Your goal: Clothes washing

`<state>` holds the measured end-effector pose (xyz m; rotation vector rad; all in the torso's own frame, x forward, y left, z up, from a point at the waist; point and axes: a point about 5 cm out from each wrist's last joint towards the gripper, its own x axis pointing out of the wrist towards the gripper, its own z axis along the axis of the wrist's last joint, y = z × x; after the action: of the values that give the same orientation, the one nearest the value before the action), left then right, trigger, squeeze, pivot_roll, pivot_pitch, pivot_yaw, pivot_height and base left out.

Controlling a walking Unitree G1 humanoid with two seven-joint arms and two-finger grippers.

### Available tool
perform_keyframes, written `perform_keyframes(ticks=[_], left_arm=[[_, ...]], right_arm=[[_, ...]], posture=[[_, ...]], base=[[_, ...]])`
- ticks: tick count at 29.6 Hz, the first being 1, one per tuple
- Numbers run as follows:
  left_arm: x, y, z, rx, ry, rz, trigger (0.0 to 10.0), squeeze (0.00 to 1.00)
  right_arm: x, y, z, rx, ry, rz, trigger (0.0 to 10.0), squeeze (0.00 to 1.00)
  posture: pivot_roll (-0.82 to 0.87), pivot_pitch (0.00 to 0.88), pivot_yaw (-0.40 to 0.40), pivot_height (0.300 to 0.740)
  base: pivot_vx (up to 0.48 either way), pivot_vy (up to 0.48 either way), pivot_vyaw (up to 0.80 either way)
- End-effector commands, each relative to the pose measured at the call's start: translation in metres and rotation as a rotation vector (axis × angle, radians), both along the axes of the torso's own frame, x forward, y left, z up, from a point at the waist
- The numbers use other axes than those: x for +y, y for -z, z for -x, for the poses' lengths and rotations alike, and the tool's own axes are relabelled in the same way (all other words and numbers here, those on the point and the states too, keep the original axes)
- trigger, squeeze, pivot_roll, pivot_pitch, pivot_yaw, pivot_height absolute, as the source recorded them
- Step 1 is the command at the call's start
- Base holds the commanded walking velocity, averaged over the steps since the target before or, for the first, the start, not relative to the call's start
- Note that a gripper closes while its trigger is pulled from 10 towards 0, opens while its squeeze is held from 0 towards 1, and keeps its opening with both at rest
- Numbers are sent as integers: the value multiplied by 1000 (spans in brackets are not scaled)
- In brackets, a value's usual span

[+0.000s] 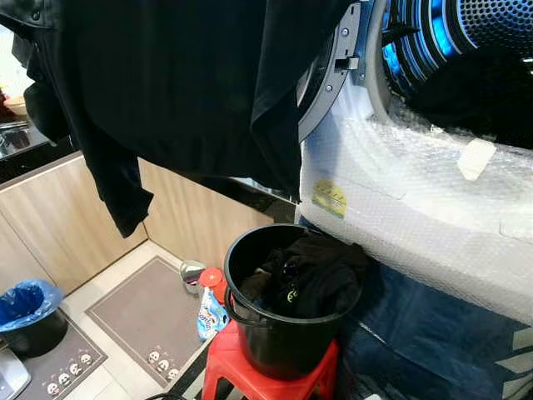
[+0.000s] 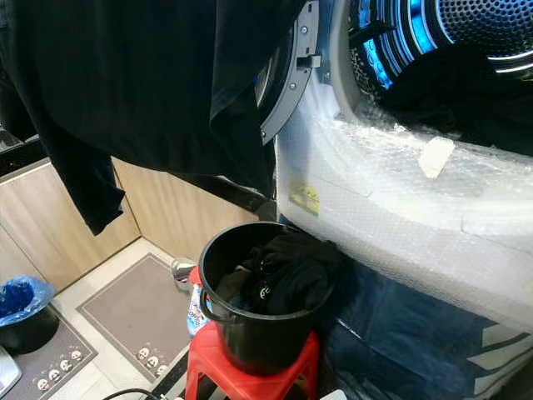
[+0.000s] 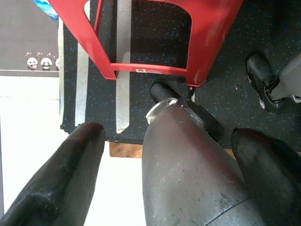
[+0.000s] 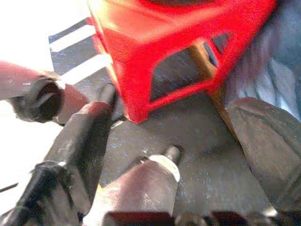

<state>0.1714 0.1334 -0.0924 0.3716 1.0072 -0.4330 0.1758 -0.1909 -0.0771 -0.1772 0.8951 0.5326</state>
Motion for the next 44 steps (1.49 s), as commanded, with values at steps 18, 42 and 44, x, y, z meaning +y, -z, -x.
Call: perform_keyframes(ticks=[18, 42, 44], left_arm=[[3, 3, 8, 10, 58, -13, 10000, 0], [7, 4, 10, 5, 78, -23, 10000, 0], [7, 4, 10, 5, 78, -24, 10000, 0]], right_arm=[[1, -60, -35, -124, -478, -365, 10000, 0], [22, -203, -63, -557, -457, -838, 10000, 0], [22, -204, -62, -553, -455, -840, 10000, 0]], posture=[[-160, 0, 81, 740], [-171, 0, 82, 740], [-171, 0, 82, 740]], base=[[0, 0, 0], [0, 0, 0], [0, 0, 0]])
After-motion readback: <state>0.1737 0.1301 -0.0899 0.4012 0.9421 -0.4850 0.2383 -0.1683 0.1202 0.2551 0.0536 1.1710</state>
